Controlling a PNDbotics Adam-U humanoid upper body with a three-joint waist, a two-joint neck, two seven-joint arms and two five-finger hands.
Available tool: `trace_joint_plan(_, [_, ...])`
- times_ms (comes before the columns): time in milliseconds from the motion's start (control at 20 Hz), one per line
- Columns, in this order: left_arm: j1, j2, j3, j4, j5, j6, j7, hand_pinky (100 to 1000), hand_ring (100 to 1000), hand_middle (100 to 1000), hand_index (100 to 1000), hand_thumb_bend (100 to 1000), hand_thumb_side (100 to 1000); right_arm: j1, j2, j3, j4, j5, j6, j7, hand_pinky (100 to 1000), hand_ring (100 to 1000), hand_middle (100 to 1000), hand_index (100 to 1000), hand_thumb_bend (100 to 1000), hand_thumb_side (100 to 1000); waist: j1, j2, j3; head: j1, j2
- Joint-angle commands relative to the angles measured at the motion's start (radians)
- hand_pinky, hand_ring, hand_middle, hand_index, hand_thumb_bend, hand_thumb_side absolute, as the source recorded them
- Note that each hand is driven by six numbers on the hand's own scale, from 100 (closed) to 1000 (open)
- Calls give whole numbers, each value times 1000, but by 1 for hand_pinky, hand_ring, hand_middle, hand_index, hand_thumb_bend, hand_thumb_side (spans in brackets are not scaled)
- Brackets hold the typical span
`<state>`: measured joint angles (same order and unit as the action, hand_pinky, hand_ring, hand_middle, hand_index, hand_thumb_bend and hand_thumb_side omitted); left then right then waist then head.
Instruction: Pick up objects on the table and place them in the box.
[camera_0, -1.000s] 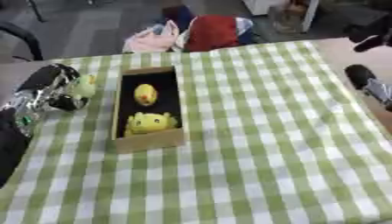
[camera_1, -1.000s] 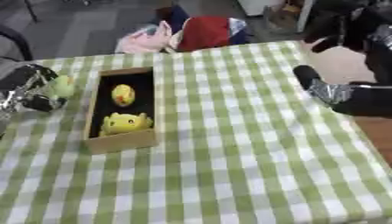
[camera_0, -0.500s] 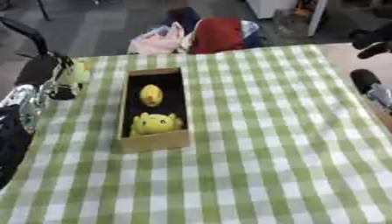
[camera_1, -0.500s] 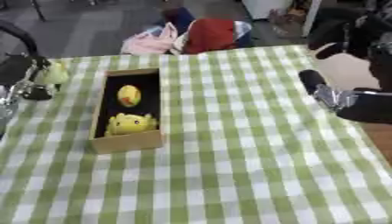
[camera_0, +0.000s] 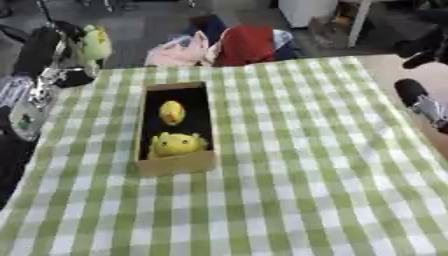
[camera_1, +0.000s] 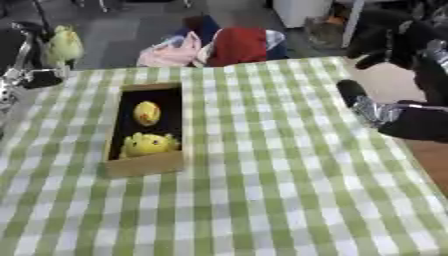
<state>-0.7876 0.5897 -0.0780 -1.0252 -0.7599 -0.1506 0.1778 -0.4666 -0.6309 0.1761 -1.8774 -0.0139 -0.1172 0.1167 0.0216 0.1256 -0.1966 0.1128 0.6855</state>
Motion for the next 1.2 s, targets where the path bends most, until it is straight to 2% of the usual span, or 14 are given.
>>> trace_joint_plan(50, [-3, 34, -63, -83, 103, -32, -118, 418, 424, 342, 442, 100, 100, -13, -20, -14, -5, -10, 1, -4, 674, 743, 618, 942, 274, 265, -4, -17, 0, -1, 0])
trace_joint_plan(350, [15, 29, -174, -160, 166, -76, -301, 466, 460, 388, 487, 174, 100, -15, -19, -14, -6, -11, 0, -3, 674, 744, 618, 942, 273, 265, -7, -16, -1, 2, 0])
trace_joint_plan(600, [26, 19, -221, -155, 156, -124, -412, 535, 522, 465, 566, 276, 100, -14, -18, -13, -6, -11, 0, -2, 674, 744, 618, 942, 269, 268, -8, -17, 0, 1, 0])
trace_joint_plan(650, [29, 15, -224, -152, 156, -131, -428, 571, 556, 498, 609, 352, 190, -13, -17, -12, -6, -11, 0, -1, 674, 744, 618, 943, 267, 270, -8, -16, 0, 1, 0])
trace_joint_plan(700, [31, 11, -225, -152, 156, -137, -440, 586, 570, 512, 627, 381, 221, -13, -16, -12, -5, -11, 0, -1, 674, 744, 618, 943, 266, 270, -8, -17, 1, 0, 1])
trace_joint_plan(750, [33, 9, -225, -154, 155, -141, -446, 627, 616, 556, 676, 542, 376, -12, -16, -12, -5, -10, 0, 0, 674, 744, 618, 940, 266, 270, -8, -17, 1, 0, 1])
trace_joint_plan(800, [35, 7, -224, -158, 153, -144, -447, 631, 620, 560, 680, 546, 377, -12, -16, -12, -4, -10, 0, 0, 674, 744, 618, 940, 266, 271, -8, -17, 2, -1, 1])
trace_joint_plan(850, [38, 6, -222, -165, 153, -147, -446, 658, 663, 598, 717, 660, 477, -11, -15, -12, -4, -10, 0, 0, 674, 744, 618, 940, 266, 271, -8, -17, 3, -1, 1])
trace_joint_plan(950, [46, 7, -218, -191, 155, -153, -441, 708, 722, 661, 766, 830, 625, -14, -13, -12, -1, -9, 1, 0, 674, 744, 618, 939, 266, 270, -9, -18, 5, -2, 2])
trace_joint_plan(1000, [51, 10, -214, -207, 154, -154, -438, 717, 732, 671, 770, 852, 646, -15, -12, -11, 2, -9, 1, 0, 674, 744, 618, 939, 266, 270, -9, -18, 7, -2, 2])
trace_joint_plan(1050, [58, 12, -209, -224, 157, -154, -436, 745, 762, 714, 783, 922, 712, -16, -10, -11, 4, -8, 1, 0, 674, 744, 618, 939, 263, 271, -9, -19, 9, -3, 2])
trace_joint_plan(1200, [87, 27, -181, -286, 179, -140, -428, 773, 798, 760, 796, 973, 777, -15, -8, -12, 9, -6, 0, 1, 674, 744, 618, 939, 263, 273, -9, -21, 17, -6, 4])
